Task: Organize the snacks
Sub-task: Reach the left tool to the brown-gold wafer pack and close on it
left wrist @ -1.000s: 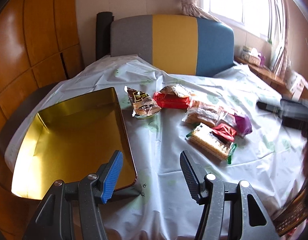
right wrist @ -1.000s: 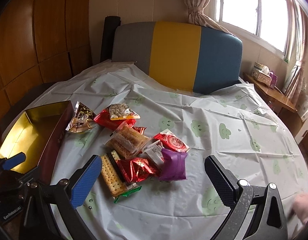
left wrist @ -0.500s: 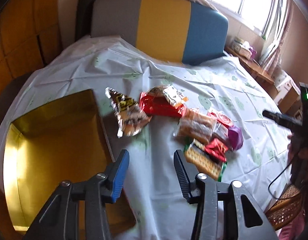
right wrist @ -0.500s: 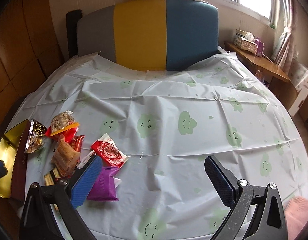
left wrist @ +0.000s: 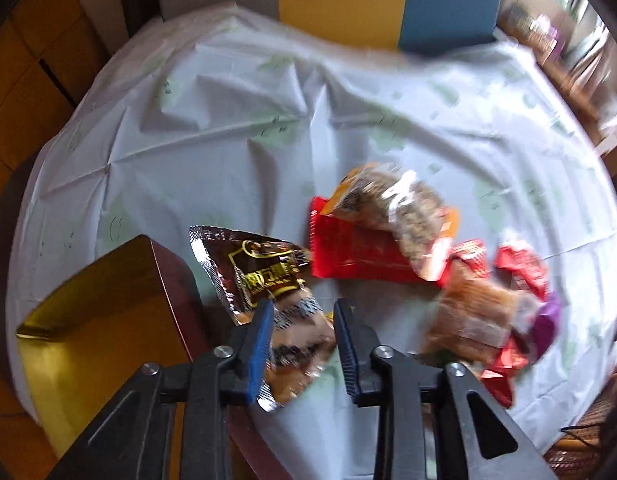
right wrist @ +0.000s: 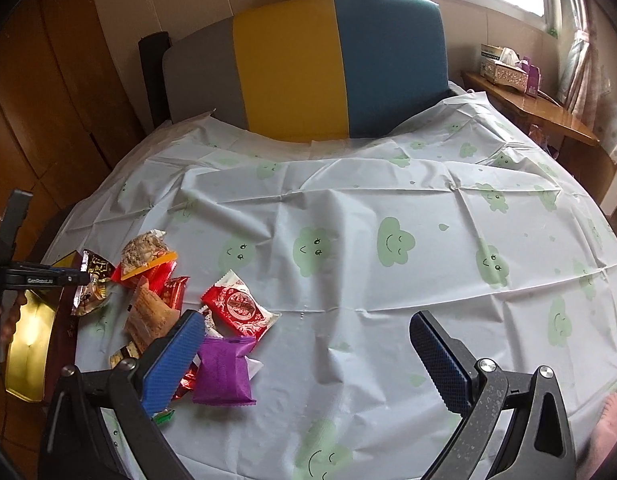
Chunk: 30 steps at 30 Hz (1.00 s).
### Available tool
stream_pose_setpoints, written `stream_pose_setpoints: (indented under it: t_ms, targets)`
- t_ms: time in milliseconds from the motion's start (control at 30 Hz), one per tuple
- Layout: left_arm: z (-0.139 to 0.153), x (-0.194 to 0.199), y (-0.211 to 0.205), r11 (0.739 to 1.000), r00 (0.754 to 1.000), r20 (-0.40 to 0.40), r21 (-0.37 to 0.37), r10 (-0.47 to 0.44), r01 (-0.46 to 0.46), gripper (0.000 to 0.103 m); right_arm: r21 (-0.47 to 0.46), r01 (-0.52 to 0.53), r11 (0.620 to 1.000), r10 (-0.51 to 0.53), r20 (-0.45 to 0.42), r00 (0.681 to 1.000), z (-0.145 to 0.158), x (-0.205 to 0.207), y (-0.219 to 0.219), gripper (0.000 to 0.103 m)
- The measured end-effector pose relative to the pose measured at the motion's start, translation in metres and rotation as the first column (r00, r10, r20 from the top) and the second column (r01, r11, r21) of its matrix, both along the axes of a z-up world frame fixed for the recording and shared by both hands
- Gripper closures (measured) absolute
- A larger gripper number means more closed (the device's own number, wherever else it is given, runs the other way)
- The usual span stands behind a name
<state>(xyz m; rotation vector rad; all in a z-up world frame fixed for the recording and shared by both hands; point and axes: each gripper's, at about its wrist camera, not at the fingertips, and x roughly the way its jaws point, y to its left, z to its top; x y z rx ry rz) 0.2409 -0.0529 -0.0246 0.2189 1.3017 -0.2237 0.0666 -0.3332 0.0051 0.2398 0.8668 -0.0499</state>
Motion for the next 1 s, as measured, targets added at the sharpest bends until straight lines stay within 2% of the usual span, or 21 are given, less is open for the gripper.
stream_pose_setpoints:
  t_ms: [100,233,333,400,467,567,633,733,767,800,933,1000]
  targets:
    - [-0.015,0.008,-0.007,0.998,0.998,-0.055,0.042,-0.033,0.036,0.071,0.015,0.009,1.000,-0.009,0.007,1.000,0.002,-0.001,-0.004,0.000]
    - [-0.021,0.006,-0.017,0.993,0.998,-0.026,0.095,-0.065,0.067,0.072,0.024,0.018,1.000,-0.019,0.016,1.000,0.004,-0.002,-0.007,0.000]
    - [-0.016,-0.005,-0.017,0.992,0.995,0.021,0.083,-0.094,0.092,0.089,0.015,0.018,1.000,-0.018,0.018,1.000,0.004,-0.002,-0.006,0.000]
    - [-0.007,-0.014,-0.012,0.994,0.993,0.053,0.015,-0.106,0.106,0.103,0.004,0.017,1.000,-0.017,0.021,1.000,0.004,-0.001,-0.005,0.000]
    - [0.001,-0.028,-0.013,0.987,0.990,0.057,-0.088,-0.129,0.134,0.103,-0.004,0.017,1.000,-0.016,0.024,1.000,0.005,-0.002,-0.004,0.000]
    - [0.015,-0.059,-0.022,0.958,0.973,0.097,-0.181,-0.210,0.224,0.103,-0.010,0.024,1.000,-0.024,0.024,0.999,0.005,-0.003,-0.005,0.000]
    - [0.026,-0.070,-0.025,0.949,0.968,0.122,-0.207,-0.218,0.240,0.100,-0.007,0.032,0.999,-0.032,0.021,0.999,0.005,-0.003,-0.007,0.000]
    - [0.039,-0.065,-0.015,0.971,0.976,0.158,-0.163,-0.150,0.175,0.094,-0.007,0.039,0.999,-0.039,0.017,0.999,0.004,-0.003,-0.008,0.000]
    - [0.041,-0.057,-0.008,0.981,0.982,0.153,-0.143,-0.108,0.131,0.078,-0.007,0.038,0.999,-0.038,0.018,0.999,0.004,-0.003,-0.008,0.000]
    - [0.039,-0.047,0.000,0.990,0.987,0.144,-0.116,-0.066,0.083,0.073,-0.007,0.037,0.999,-0.037,0.020,0.999,0.005,-0.003,-0.008,0.000]
    - [0.029,-0.017,0.017,1.000,0.998,0.068,-0.022,0.013,-0.011,0.067,-0.005,0.037,0.999,-0.037,0.026,0.999,0.006,-0.004,-0.008,0.000]
    - [0.020,-0.006,0.021,0.999,0.999,0.042,-0.007,0.032,-0.032,0.062,0.002,0.039,0.999,-0.039,0.024,0.999,0.006,-0.004,-0.010,0.000]
